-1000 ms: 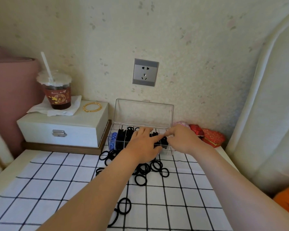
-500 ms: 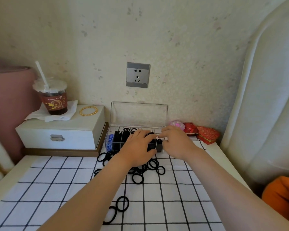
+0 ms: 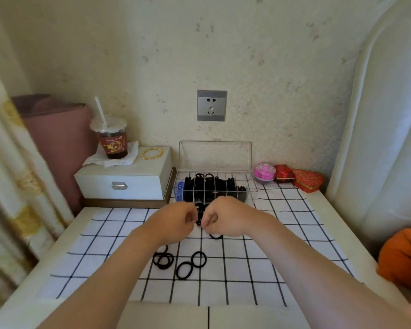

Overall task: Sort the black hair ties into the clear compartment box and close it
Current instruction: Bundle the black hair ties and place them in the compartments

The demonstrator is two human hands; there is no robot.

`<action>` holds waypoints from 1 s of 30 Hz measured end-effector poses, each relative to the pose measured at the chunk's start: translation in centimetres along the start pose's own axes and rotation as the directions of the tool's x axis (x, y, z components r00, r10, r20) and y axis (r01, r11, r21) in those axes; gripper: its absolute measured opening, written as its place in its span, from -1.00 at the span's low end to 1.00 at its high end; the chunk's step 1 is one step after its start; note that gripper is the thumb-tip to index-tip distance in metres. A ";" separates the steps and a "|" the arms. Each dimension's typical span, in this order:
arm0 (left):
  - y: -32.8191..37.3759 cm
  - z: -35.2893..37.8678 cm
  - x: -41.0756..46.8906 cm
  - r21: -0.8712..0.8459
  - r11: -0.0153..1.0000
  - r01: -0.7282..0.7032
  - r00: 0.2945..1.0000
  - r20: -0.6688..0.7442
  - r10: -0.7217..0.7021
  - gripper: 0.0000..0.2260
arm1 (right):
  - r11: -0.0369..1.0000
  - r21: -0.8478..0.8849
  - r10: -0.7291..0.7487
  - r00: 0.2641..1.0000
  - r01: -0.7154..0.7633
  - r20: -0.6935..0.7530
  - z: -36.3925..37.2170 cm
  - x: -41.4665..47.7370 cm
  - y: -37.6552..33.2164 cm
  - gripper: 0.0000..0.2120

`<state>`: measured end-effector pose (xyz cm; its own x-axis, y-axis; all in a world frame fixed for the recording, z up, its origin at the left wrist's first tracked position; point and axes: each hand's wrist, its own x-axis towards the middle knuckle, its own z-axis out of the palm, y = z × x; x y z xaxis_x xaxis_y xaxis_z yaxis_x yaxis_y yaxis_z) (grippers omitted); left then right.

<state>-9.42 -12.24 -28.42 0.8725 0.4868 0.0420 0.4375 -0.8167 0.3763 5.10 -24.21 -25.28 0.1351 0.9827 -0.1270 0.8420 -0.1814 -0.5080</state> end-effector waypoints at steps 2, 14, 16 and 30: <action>-0.7 -0.4 -1.6 -0.010 0.999 0.046 0.998 0.050 -0.045 -0.83 | 0.999 -0.029 -0.013 0.997 0.015 0.072 1.1 -0.2 -1.0 -0.82; -3.4 -1.8 -7.0 0.032 0.984 0.176 0.978 0.111 -0.179 -0.80 | 0.982 -0.187 -0.007 0.988 0.036 0.154 3.3 0.5 -2.6 -0.86; -3.5 -1.7 -7.0 0.045 0.983 0.176 0.977 0.115 -0.180 -0.77 | 0.996 -0.089 -0.012 0.989 0.025 0.149 3.2 0.6 -3.0 -0.88; -2.2 -0.6 -6.0 0.305 0.946 0.107 0.989 0.068 -0.133 -0.83 | 0.986 -0.152 -0.029 0.967 0.070 0.254 4.2 0.5 -4.3 -0.91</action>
<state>-15.72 -13.15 -28.94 0.8191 0.5692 -0.0711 0.5735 -0.8154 0.0787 -0.64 -23.07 -26.78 -0.0270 0.9455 -0.3246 0.9189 -0.1044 -0.3804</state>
